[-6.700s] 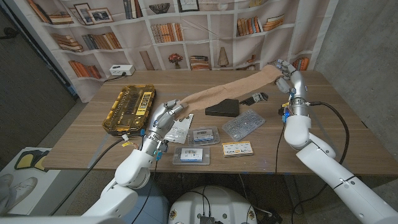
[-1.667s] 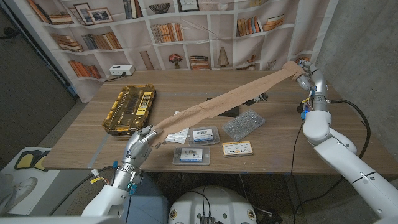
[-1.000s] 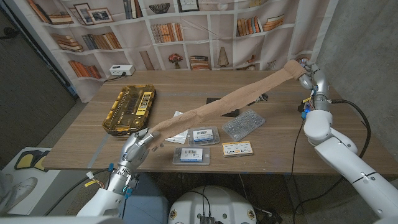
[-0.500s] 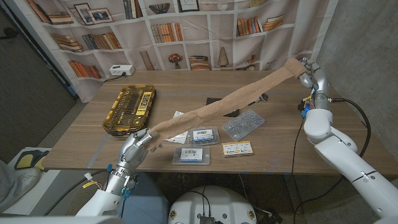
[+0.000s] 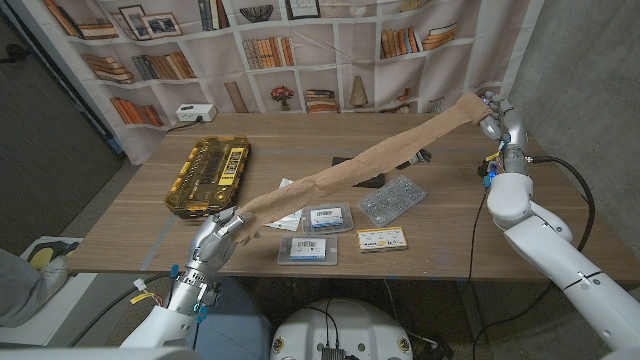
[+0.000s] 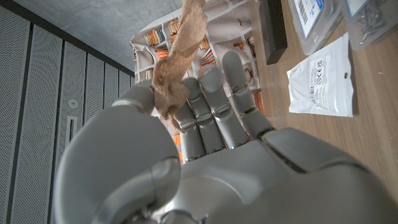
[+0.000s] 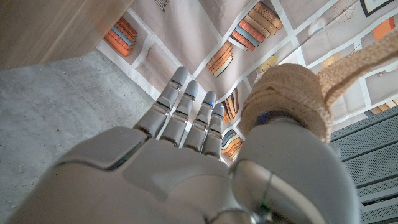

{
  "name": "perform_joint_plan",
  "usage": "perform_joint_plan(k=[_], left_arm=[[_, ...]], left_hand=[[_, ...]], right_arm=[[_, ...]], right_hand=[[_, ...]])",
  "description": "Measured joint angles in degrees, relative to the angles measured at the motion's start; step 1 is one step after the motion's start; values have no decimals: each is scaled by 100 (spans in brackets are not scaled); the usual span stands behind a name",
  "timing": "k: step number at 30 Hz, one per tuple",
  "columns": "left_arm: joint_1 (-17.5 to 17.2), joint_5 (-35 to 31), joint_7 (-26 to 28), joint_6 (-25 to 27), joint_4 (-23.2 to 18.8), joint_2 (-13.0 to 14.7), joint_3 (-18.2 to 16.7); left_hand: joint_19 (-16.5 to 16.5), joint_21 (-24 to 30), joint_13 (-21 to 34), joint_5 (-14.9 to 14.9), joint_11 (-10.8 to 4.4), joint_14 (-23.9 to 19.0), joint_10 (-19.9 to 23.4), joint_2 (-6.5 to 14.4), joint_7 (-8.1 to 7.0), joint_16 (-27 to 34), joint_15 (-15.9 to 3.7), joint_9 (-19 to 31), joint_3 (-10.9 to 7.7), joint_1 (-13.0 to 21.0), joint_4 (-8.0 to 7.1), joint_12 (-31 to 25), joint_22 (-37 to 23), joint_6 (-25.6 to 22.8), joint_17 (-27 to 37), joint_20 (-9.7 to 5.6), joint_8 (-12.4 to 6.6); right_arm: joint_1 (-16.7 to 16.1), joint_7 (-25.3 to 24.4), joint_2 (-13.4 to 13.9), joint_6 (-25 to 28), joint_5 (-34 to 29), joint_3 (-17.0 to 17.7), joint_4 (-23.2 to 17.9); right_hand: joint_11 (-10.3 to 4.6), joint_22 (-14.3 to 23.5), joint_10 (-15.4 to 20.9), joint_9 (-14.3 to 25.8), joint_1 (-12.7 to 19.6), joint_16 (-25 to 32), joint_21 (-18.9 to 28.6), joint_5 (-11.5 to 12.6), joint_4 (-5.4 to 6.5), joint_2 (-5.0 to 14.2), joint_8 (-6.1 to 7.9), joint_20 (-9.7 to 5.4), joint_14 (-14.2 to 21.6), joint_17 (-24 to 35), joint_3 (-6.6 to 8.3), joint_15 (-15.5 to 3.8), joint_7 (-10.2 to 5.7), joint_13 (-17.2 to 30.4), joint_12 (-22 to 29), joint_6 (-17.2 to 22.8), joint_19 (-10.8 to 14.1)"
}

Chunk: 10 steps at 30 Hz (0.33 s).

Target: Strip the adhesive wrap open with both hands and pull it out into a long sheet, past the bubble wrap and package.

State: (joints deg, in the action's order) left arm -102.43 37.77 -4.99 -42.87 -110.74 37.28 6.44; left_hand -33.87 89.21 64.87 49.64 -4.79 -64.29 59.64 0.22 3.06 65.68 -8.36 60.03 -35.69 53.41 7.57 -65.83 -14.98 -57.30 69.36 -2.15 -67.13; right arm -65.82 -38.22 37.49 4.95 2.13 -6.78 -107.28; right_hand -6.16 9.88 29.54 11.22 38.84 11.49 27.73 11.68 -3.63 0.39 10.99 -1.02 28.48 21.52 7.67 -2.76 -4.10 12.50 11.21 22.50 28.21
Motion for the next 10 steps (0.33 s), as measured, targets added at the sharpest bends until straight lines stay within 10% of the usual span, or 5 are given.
perform_joint_plan(k=[10], left_arm=[[75, -11, 0, 37, 7, -14, 23]], left_hand=[[0, 0, -1, -1, 0, 0, 0, -8, -1, 0, 0, -36, -27, -21, 27, 0, -3, 0, 0, 0, 0]], right_arm=[[44, 0, 7, 7, 22, -9, 49]], right_hand=[[0, 0, 0, 0, 0, 0, -17, 0, -32, 0, 6, 0, 0, 0, -32, 0, 0, 0, 0, 0, 0]])
